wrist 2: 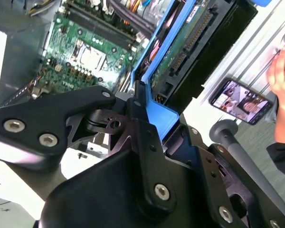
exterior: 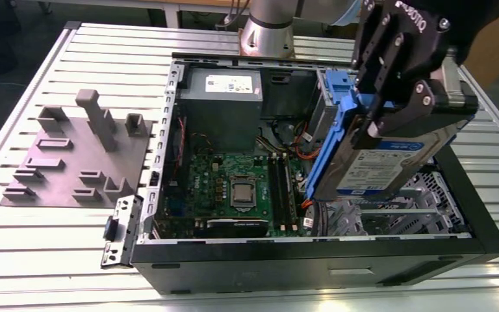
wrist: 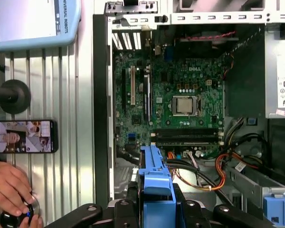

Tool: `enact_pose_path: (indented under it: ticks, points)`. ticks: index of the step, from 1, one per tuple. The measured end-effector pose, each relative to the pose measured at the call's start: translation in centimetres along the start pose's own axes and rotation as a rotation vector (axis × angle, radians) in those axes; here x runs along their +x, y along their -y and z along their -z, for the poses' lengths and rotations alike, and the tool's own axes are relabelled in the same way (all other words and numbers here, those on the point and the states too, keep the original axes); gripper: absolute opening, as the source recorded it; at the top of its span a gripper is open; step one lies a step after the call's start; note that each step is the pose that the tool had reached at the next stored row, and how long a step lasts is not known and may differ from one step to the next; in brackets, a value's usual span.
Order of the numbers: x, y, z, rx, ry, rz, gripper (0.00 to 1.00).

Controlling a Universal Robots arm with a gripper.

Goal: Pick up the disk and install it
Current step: 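Insert the disk into the insertion slot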

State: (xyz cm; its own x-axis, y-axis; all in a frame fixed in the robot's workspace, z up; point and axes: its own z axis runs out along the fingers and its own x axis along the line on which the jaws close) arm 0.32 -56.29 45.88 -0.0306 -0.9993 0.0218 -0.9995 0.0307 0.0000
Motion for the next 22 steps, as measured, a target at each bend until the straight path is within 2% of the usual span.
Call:
enact_pose_path:
  ticks: [8, 14, 17, 22]
  points:
    - [-0.06, 1.85, -0.31, 0.0000, -0.0001, 0.000, 0.36]
    - [-0.10, 2.93, -0.44, 0.0000, 0.0000, 0.000, 0.36]
    - [-0.11, 3.21, -0.46, 0.0000, 0.0000, 0.000, 0.36]
    - [-0.11, 3.30, -0.47, 0.0000, 0.0000, 0.000, 0.36]
